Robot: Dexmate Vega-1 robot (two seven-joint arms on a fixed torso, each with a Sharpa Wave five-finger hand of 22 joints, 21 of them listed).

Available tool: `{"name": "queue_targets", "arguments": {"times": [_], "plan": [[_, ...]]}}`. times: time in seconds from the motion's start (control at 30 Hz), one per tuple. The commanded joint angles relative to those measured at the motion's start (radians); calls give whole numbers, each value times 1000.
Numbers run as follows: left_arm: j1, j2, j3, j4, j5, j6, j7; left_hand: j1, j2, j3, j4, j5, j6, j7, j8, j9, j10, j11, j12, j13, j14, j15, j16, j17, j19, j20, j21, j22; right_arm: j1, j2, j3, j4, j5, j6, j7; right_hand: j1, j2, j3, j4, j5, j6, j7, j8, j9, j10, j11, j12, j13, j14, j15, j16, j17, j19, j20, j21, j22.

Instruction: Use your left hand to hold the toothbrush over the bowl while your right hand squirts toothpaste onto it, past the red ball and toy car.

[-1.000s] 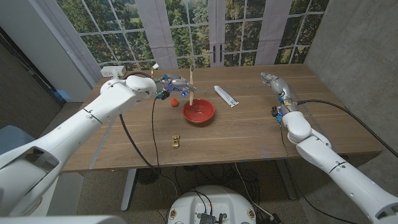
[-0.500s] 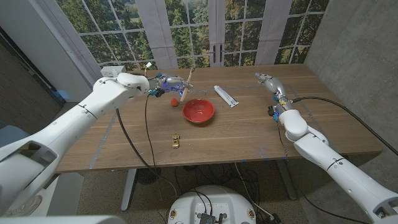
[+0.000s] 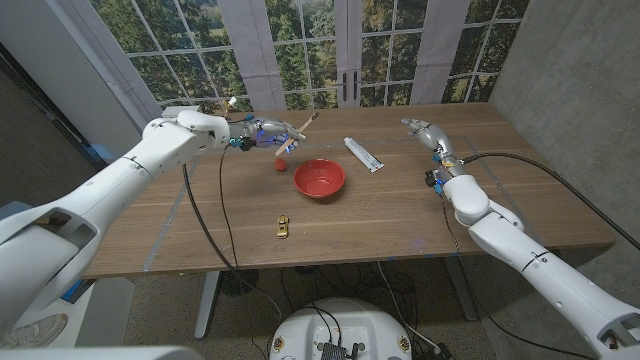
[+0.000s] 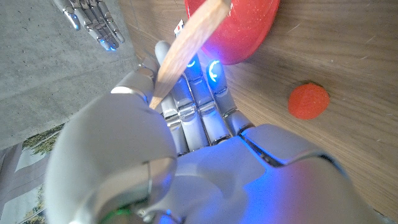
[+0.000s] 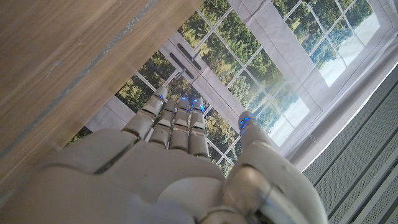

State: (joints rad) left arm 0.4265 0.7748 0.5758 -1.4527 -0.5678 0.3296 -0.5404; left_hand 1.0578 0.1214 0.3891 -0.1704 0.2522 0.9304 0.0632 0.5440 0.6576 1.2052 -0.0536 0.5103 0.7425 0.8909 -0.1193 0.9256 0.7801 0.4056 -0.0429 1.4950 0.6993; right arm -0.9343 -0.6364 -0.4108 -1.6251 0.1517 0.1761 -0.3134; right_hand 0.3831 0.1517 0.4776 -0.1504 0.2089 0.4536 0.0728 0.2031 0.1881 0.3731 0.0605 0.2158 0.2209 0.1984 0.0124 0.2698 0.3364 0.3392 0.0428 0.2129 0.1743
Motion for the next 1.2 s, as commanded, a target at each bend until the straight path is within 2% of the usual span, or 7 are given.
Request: {"name": "queue_targets", "arguments": {"times": [0.03, 0.33, 0.6, 0.8, 1.2], "plan": [[-13, -18, -7, 114, -28, -73, -90, 36, 43, -4, -1, 6, 19, 14, -1, 58, -1, 1, 1, 0, -3, -59, 14, 2, -9, -60, 15, -2, -4, -2, -17, -37, -39, -41, -26, 4, 7, 5, -4, 5, 2, -7, -2, 3, 3, -7, -3, 1, -2, -3, -2, 4, -1, -3, -3, 5], [-15, -11, -13, 135, -42, -76, -123, 37, 41, -4, -1, 9, 21, 12, -3, 61, 1, 0, 1, -1, 0, -59, 19, -14, -11, -60, 29, -12, 2, 1, -40, -67, -94, -98, -56, 6, 1, 2, -5, 4, -3, -15, -5, 3, -4, -15, -5, 1, -5, -4, -4, 4, -3, -1, -4, 5], [-5, -22, -34, 179, -78, -105, -159, 35, 40, -3, 0, 13, 24, 12, -8, 58, 0, 2, 0, -3, -3, -58, 27, -20, -11, -62, 37, -23, 42, 16, -80, -73, -141, -187, -58, 8, -3, -1, -5, 3, -16, -28, -9, 3, -21, -33, -11, 1, -18, -11, -10, 4, -7, -4, -6, 5], [-5, -32, -39, 208, -88, -122, -178, 34, 39, -2, 0, 16, 26, 12, -11, 59, 2, -1, -2, -7, -5, -58, 37, -22, -10, -62, 41, -35, 83, 29, -112, -42, -159, -201, -41, 24, 6, 6, -10, 6, -18, -40, -8, 4, -25, -45, -11, 1, -17, -26, -10, 3, -5, -6, -5, 5], [-22, -55, -34, 262, -87, -150, -213, 33, 37, 1, -1, 20, 31, 13, -14, 58, 5, 0, -1, -7, -6, -60, 46, -30, -4, -65, 46, -52, 156, 52, -177, 2, -251, -263, -53, 47, 14, 17, -17, 12, -22, -48, -8, 4, -27, -52, -11, 1, -18, -34, -10, 2, -2, -12, -5, 5]]}}
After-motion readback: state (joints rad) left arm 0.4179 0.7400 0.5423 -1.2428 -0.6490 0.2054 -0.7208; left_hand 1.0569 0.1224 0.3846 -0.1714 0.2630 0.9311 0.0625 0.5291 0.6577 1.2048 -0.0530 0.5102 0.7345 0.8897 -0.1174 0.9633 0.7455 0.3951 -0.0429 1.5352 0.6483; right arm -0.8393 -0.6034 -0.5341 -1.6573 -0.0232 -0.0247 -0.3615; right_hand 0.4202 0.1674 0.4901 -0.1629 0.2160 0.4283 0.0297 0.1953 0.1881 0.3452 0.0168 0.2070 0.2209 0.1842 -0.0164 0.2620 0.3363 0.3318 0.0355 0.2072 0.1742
